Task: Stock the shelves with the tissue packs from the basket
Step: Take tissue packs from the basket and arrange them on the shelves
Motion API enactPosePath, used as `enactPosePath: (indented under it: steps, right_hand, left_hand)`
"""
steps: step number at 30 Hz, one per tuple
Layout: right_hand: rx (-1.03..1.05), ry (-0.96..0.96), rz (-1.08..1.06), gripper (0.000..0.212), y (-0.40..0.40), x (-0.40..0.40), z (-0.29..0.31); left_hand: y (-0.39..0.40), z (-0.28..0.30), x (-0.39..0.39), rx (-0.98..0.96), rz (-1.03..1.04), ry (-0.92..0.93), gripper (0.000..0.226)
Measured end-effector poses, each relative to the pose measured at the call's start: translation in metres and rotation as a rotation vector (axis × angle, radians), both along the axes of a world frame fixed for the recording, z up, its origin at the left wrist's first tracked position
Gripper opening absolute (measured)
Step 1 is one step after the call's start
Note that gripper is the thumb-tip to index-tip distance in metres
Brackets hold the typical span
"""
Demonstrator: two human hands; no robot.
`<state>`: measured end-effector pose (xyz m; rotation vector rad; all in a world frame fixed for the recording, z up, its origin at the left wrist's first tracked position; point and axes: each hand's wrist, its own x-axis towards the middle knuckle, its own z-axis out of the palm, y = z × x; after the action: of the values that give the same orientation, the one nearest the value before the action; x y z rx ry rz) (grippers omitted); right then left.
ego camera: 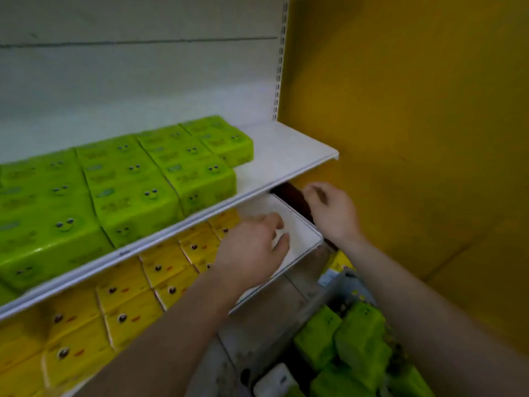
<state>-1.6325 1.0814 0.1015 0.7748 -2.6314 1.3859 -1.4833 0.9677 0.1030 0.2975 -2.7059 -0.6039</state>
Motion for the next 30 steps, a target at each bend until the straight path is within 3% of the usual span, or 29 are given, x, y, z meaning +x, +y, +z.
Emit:
enactPosePath:
  steps: [3, 6, 10, 15, 19, 22, 24, 28, 30]
  right_hand:
    - [0.194, -0.027, 0.033, 0.020, 0.075, 0.021, -0.040]
    - [0.518, -0.104, 0.053, 0.026, 0.137, 0.036, -0.080]
    - [0.884, -0.137, 0.144, 0.054, 0.187, 0.045, -0.121]
    - [1.339, 0.143, 0.447, 0.091, 0.204, 0.041, -0.157]
    - [1.457, 0.256, 0.433, 0.077, 0.195, 0.031, -0.162]
    - [1.280, 0.237, 0.428, 0.074, 0.209, 0.032, -0.152]
    - [0.947, 0.038, 0.360, 0.076, 0.226, 0.038, -0.137]
    - [0.031, -0.531, 0.119, 0.042, 0.237, 0.071, -0.094]
    - [-0.100, -0.582, 0.048, 0.037, 0.227, 0.094, -0.080]
  left_hand:
    - [0.048, -0.042, -0.004, 0.061, -0.081, -0.169, 0.022]
    - [0.092, -0.082, -0.007, 0.071, -0.159, -0.367, 0.026]
    - [0.129, -0.118, -0.006, 0.125, -0.239, -0.581, 0.023]
    - [0.149, -0.151, 0.008, 0.255, -0.266, -0.721, 0.032]
    - [0.150, -0.156, 0.017, 0.332, -0.242, -0.742, 0.037]
    - [0.146, -0.150, 0.019, 0.432, -0.182, -0.667, 0.047]
    - [0.145, -0.138, 0.018, 0.589, -0.126, -0.555, 0.064]
    - [0.148, -0.105, 0.021, 1.274, -0.121, -0.404, 0.069]
    - [0.153, -0.092, 0.020, 1.453, -0.124, -0.341, 0.065]
